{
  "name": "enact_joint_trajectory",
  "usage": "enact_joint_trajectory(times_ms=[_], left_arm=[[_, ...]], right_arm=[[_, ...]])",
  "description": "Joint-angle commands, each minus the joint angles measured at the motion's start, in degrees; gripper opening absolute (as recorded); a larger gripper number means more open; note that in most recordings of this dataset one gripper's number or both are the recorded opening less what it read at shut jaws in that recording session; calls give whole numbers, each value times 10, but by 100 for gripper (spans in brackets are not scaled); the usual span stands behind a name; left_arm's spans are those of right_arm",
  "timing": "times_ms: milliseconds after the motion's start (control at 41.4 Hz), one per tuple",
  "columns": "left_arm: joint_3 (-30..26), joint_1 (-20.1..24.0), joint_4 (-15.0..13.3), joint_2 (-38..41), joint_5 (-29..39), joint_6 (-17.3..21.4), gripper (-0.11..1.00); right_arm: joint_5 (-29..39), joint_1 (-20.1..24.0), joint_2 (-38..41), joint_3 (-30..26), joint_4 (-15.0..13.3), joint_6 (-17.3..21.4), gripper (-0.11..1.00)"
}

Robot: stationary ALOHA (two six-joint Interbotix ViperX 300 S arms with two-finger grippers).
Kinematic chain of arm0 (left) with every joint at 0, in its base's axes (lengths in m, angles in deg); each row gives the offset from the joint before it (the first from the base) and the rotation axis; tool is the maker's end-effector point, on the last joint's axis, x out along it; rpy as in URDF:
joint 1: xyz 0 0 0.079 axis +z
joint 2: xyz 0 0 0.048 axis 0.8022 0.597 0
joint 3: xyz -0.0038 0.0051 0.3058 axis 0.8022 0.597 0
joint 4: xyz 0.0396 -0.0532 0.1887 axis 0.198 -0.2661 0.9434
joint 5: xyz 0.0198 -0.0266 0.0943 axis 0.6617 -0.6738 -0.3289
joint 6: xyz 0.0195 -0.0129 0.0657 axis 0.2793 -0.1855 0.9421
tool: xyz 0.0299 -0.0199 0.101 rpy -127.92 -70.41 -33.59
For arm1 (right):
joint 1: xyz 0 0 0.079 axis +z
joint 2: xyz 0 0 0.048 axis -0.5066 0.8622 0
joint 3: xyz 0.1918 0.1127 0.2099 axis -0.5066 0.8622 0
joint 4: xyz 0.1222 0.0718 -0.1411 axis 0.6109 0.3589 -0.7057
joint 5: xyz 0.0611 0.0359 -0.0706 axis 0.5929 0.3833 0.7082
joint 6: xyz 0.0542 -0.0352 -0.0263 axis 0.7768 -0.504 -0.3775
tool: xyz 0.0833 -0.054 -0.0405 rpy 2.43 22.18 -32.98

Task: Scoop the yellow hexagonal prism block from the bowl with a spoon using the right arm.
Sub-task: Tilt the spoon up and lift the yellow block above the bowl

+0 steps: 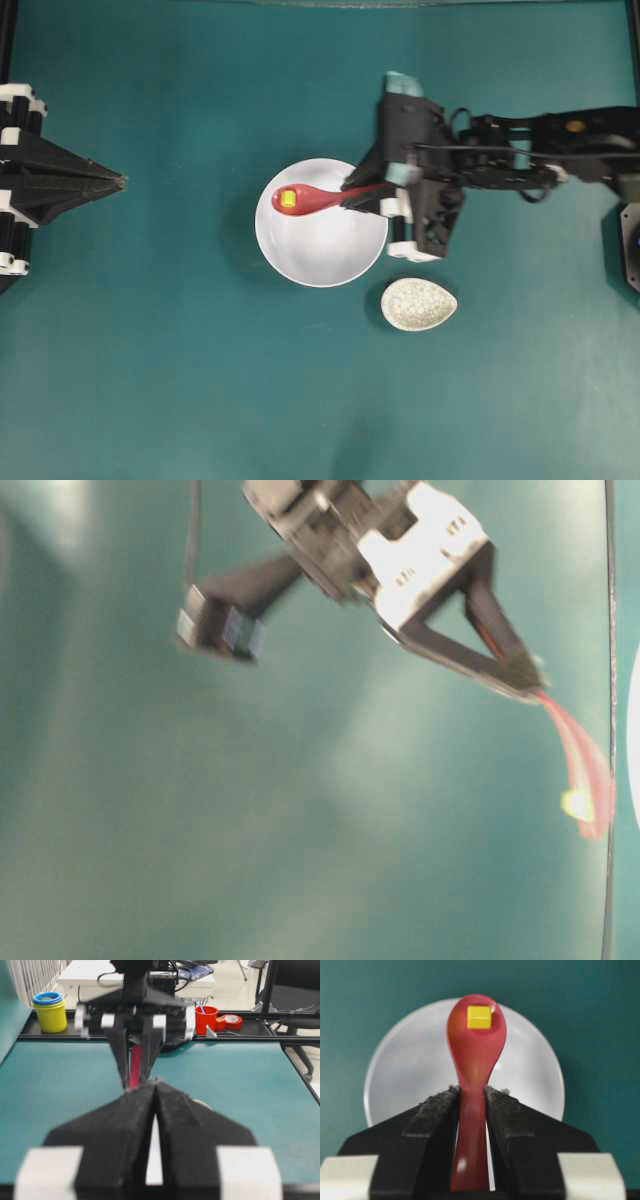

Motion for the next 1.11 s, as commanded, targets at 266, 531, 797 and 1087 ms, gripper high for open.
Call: enact_joint_trajectory(times_ms=[266,531,797,1087], left_arm=[[-8,1,0,4,-2,-1,0],[-7,1,0,5,-2,-15,0],[-8,1,0,4,-2,-17,0],[-9,1,0,1,-2,-16,0]], right_arm=[[-60,40,-149,82,-11,0,24],[-63,45,-214,114,-11,0,24],[-64,45,-221,118,-11,-1,24],[-64,45,-219,117,-15,-2,24]])
